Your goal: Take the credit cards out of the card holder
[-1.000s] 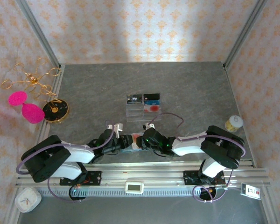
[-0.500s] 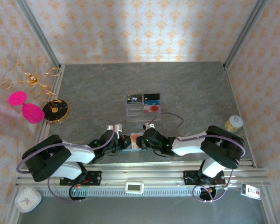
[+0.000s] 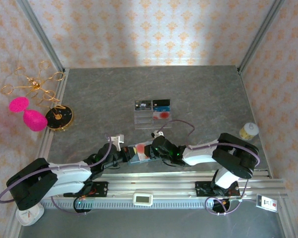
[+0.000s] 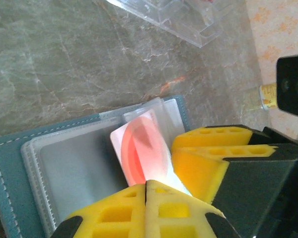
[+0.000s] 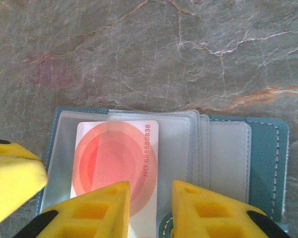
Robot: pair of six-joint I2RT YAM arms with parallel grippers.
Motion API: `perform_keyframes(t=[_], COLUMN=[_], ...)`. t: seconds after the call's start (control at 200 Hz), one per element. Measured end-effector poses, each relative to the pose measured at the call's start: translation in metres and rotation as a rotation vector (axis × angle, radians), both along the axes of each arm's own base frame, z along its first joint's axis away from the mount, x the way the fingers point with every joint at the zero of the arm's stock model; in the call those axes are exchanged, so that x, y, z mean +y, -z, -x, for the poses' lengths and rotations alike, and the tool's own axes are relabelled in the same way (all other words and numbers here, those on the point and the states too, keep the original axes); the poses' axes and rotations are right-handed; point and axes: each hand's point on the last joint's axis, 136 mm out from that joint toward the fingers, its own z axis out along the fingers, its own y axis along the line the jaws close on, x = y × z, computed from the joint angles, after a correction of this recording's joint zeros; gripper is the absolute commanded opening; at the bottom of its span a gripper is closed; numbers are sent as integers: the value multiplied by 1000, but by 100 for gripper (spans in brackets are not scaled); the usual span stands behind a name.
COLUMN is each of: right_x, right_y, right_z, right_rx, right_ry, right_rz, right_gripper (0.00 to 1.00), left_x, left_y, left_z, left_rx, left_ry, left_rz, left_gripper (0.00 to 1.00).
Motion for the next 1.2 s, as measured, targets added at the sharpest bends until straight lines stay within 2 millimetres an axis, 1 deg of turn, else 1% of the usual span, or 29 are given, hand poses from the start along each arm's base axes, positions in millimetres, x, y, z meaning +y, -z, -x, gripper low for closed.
perform_keyframes(t=[0.02, 0.055, 0.09, 0.12, 0.21, 0.335, 0.461, 0.661, 0.771, 0.881, 0.961, 1.031, 1.201], right_x=[0, 0, 0, 1, 1, 1, 1, 1, 1, 1, 0, 1, 0], right_y=[0, 0, 0, 0, 0, 0, 0, 0, 0, -1, -1, -1, -1], right_z=[0, 0, 0, 0, 0, 0, 0, 0, 0, 0, 0, 0, 0], right_rx=[0, 0, 0, 0, 0, 0, 0, 0, 0, 0, -2, -4, -6], right_ry=[0, -1, -1, -1, -2, -2, -2, -2, -2, -2, -1, -2, -2], right_rz=[-1, -1, -2, -3, -3, -3, -3, -3, -4, -4, -7, -10, -14], right_gripper=[27, 27, 27, 27, 27, 27, 27, 27, 27, 27, 27, 27, 27], left_x=[0, 1, 1, 1, 0, 0, 0, 2, 6, 6, 6, 5, 7], left_y=[2, 5, 8, 10, 7, 6, 5, 1, -11, -35, -45, -44, -25], left_z=[0, 1, 1, 2, 0, 0, -1, -10, -12, -16, -16, -13, -5], left_rx=[5, 13, 20, 29, 21, 18, 17, 42, 40, 19, 9, 26, 102], left_ry=[1, 1, 2, -1, -4, -5, -9, -61, -91, -111, -112, -105, -85], left_rz=[-3, -12, -20, -21, -8, -3, -6, -34, -28, -4, 5, -5, -76], left_gripper=[1, 14, 21, 25, 28, 29, 27, 27, 28, 28, 28, 28, 28])
